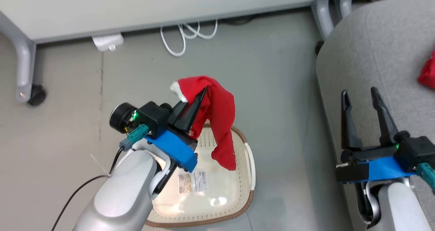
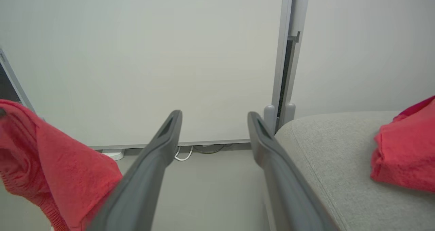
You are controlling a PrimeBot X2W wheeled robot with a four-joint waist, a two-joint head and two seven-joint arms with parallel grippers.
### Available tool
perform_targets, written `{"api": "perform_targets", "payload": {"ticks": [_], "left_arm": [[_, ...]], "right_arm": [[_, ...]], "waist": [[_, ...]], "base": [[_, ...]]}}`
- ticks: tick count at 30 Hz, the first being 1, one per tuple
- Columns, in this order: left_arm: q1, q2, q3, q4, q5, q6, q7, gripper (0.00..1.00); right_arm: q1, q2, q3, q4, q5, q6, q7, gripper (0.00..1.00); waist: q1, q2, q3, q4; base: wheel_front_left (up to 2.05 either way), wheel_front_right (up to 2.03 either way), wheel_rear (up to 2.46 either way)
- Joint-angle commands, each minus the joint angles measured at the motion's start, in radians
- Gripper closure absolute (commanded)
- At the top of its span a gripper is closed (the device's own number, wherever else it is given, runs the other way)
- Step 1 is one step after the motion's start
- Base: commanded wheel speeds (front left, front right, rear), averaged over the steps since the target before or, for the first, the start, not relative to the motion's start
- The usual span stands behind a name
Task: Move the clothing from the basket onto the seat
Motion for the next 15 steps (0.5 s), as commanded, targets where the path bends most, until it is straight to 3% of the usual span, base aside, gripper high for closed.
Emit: {"api": "perform_targets", "payload": {"ticks": [1,15], "left_arm": [[-0.017,-0.002,0.008,-0.022,0.009,-0.003,-0.005,1.0],[-0.126,-0.051,-0.013,-0.071,-0.002,-0.004,0.008,1.0]], "right_arm": [[0.024,0.002,0.008,0.01,0.005,-0.001,0.0,0.0],[0.109,0.008,0.044,0.036,0.02,-0.001,0.0,0.0]], "waist": [[0.0003,0.0,-0.078,0.005],[0.0003,0.0,-0.256,-0.004]], "base": [[0.0,0.0,0.0],[0.0,0.0,0.0]]}}
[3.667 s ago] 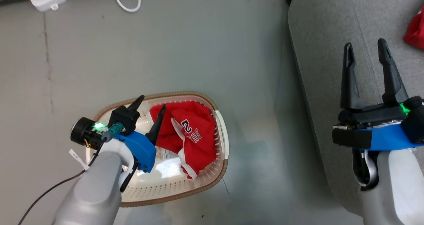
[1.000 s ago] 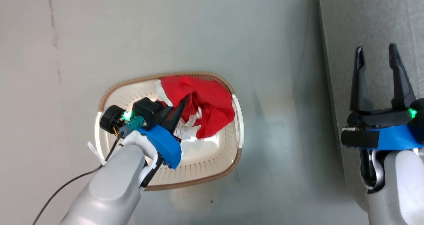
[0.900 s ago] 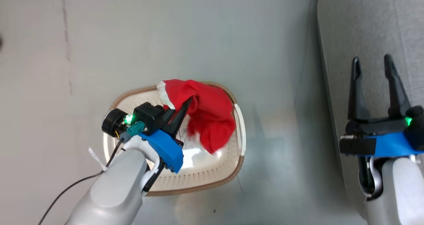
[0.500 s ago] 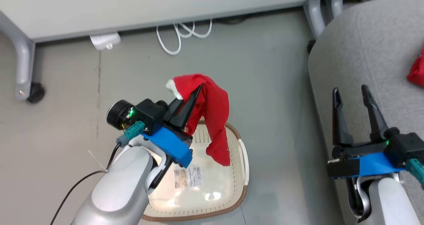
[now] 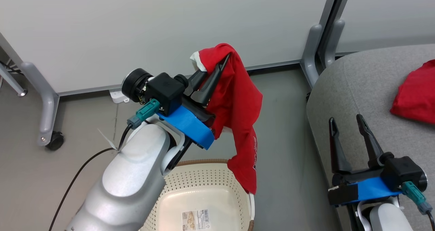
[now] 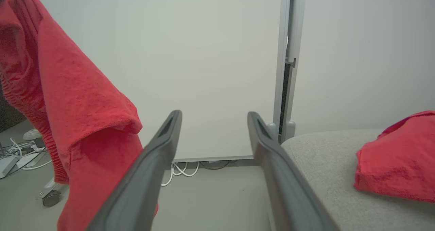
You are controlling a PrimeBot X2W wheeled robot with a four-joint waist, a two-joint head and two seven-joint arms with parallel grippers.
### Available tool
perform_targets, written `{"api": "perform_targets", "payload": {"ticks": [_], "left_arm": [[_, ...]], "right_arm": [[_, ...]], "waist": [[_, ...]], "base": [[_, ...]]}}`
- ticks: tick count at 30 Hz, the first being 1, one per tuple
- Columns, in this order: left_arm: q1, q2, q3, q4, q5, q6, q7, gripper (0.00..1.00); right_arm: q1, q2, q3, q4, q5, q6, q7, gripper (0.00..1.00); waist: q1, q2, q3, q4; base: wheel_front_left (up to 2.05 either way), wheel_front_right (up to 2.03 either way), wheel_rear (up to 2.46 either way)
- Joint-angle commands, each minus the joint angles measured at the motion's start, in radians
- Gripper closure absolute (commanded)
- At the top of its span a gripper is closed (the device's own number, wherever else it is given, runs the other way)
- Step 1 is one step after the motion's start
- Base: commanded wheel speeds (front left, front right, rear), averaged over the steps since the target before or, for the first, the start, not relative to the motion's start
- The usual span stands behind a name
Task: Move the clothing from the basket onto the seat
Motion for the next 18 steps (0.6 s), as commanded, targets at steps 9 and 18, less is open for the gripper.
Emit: {"api": "perform_targets", "payload": {"ticks": [9,18], "left_arm": [[-0.026,-0.011,-0.018,-0.012,-0.022,-0.002,0.015,1.0],[-0.022,-0.001,-0.029,-0.017,-0.026,0.006,0.022,1.0]], "right_arm": [[0.041,0.007,0.024,-0.005,0.011,-0.001,-0.001,0.0],[-0.011,-0.012,0.12,-0.025,0.006,-0.001,-0.001,0.0]], "waist": [[0.0002,0.0,-0.057,-0.007],[0.0002,0.0,-0.04,0.002]], "base": [[0.0,0.0,0.0],[0.0,0.0,0.0]]}}
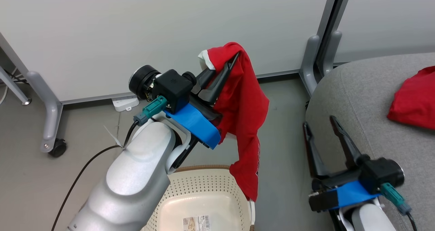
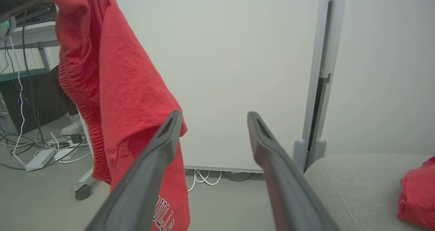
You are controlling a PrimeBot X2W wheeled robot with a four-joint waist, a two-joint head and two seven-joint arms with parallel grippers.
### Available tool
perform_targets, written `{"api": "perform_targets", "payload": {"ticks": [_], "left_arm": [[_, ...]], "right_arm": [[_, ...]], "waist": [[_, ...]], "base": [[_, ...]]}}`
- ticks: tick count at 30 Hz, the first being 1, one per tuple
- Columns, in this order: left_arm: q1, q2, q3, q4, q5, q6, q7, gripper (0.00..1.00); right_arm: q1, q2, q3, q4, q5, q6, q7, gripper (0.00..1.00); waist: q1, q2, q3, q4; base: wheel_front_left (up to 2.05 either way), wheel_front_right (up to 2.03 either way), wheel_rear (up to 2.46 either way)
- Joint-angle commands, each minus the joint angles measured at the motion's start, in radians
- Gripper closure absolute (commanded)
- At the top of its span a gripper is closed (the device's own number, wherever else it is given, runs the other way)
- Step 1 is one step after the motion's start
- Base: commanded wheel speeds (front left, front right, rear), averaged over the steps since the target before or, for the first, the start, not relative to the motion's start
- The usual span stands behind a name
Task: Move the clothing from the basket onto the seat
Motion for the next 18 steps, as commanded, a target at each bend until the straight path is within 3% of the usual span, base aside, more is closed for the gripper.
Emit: {"api": "perform_targets", "payload": {"ticks": [1,10,18], "left_arm": [[-0.005,0.008,-0.001,-0.005,-0.003,0.005,0.001,1.0],[-0.046,0.006,-0.012,-0.015,0.011,0.01,-0.005,1.0],[-0.078,-0.011,-0.038,-0.014,0.019,0.008,-0.012,1.0]], "right_arm": [[-0.032,-0.011,0.022,-0.005,-0.002,-0.001,-0.001,0.0],[-0.276,-0.047,0.243,0.061,-0.028,-0.001,-0.001,0.0],[-0.456,-0.047,0.312,0.261,-0.073,-0.001,0.0,0.0]], "waist": [[0.0,0.0,0.009,0.002],[0.0,0.0,0.083,0.024],[0.0,0.0,0.13,0.057]], "base": [[0.0,0.0,0.0],[0.0,0.0,0.0],[0.0,0.0,0.0]]}}
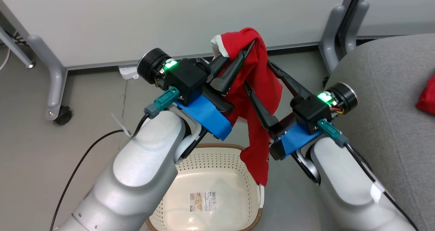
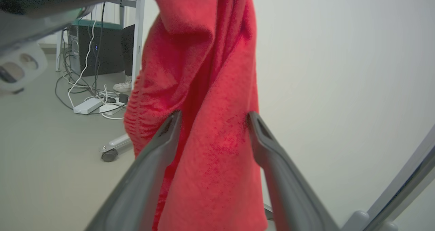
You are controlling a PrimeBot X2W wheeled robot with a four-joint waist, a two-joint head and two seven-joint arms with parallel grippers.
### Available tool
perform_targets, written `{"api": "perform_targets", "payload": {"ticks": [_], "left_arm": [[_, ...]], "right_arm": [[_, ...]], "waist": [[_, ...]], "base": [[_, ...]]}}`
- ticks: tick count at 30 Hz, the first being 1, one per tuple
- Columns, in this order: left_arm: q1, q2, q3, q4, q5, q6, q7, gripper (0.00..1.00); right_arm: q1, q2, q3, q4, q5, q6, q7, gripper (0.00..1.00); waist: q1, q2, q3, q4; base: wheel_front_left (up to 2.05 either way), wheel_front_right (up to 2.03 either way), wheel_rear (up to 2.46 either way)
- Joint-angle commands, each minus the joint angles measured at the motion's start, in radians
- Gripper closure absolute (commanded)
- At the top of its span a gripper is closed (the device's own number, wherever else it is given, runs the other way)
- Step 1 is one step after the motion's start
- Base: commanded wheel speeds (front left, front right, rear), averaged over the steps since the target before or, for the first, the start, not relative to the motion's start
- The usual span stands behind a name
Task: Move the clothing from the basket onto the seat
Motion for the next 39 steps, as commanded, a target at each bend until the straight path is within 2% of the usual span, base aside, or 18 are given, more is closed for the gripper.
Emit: {"api": "perform_targets", "payload": {"ticks": [1,6,7,8,9,15,35,36,37,39], "left_arm": [[-0.013,-0.001,-0.002,-0.001,0.003,0.0,-0.006,1.0],[-0.023,-0.011,-0.027,-0.004,0.001,-0.002,-0.01,1.0],[-0.025,-0.012,-0.032,-0.003,-0.001,-0.002,-0.013,1.0],[-0.025,-0.014,-0.036,-0.002,-0.002,-0.003,-0.014,1.0],[-0.027,-0.015,-0.038,0.0,-0.004,-0.003,-0.015,1.0],[-0.029,-0.016,-0.043,0.012,-0.012,-0.003,-0.018,1.0],[-0.012,-0.019,-0.039,0.045,-0.023,-0.002,-0.025,1.0],[-0.007,-0.019,-0.038,0.05,-0.026,-0.001,-0.025,0.6],[-0.006,-0.02,-0.041,0.053,-0.028,-0.001,-0.025,0.0],[-0.005,-0.02,-0.044,0.058,-0.032,-0.001,-0.025,0.0]], "right_arm": [[-0.02,0.001,0.004,0.004,-0.005,-0.001,-0.001,0.0],[-0.105,0.018,0.025,0.153,-0.017,-0.001,-0.001,0.0],[-0.118,0.022,0.03,0.182,-0.011,-0.001,-0.001,0.51],[-0.132,0.025,0.034,0.205,-0.007,-0.001,-0.001,0.82],[-0.144,0.028,0.038,0.226,-0.001,-0.001,-0.001,1.0],[-0.178,0.036,0.038,0.261,0.019,-0.001,-0.001,1.0],[-0.152,0.034,0.029,0.259,0.045,-0.001,-0.001,1.0],[-0.152,0.034,0.027,0.257,0.047,-0.001,-0.001,1.0],[-0.151,0.034,0.025,0.255,0.049,-0.001,-0.001,1.0],[-0.152,0.033,0.016,0.249,0.049,-0.001,-0.001,1.0]], "waist": [[-0.0001,0.0,0.011,0.011],[-0.0001,0.0,0.031,0.034],[-0.0001,0.0,0.033,0.037],[-0.0001,0.0,0.035,0.04],[-0.0001,0.0,0.036,0.042],[-0.0001,0.0,0.041,0.044],[-0.0001,0.0,0.026,0.035],[-0.0001,0.0,0.026,0.035],[-0.0001,0.0,0.027,0.036],[-0.0001,0.0,0.028,0.036]], "base": [[0.0,0.0,0.0],[0.0,0.0,0.0],[0.0,0.0,0.0],[0.0,0.0,0.0],[0.0,0.0,0.0],[0.0,0.0,0.0],[0.0,0.0,0.0],[0.0,0.0,0.0],[0.0,0.0,0.0],[0.0,0.0,0.0]]}}
